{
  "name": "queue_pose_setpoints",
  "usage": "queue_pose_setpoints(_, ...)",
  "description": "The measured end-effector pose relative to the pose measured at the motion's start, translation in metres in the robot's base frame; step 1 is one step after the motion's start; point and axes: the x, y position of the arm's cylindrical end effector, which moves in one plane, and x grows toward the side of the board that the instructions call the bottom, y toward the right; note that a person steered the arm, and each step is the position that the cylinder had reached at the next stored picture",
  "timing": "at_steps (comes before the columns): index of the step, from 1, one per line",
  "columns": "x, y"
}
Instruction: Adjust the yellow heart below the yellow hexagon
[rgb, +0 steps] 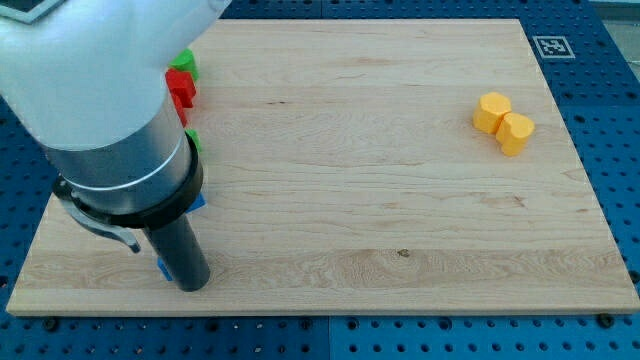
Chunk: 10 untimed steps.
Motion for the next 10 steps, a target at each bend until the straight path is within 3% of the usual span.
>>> queue_pose_setpoints(2, -0.024, 0.01)
queue_pose_setpoints(3, -0.047, 0.043)
queue_pose_setpoints(6, -0.063, 0.271)
queue_pose_setpoints(8, -0.124, 0.378)
queue_pose_setpoints(10, -0.156, 0.378)
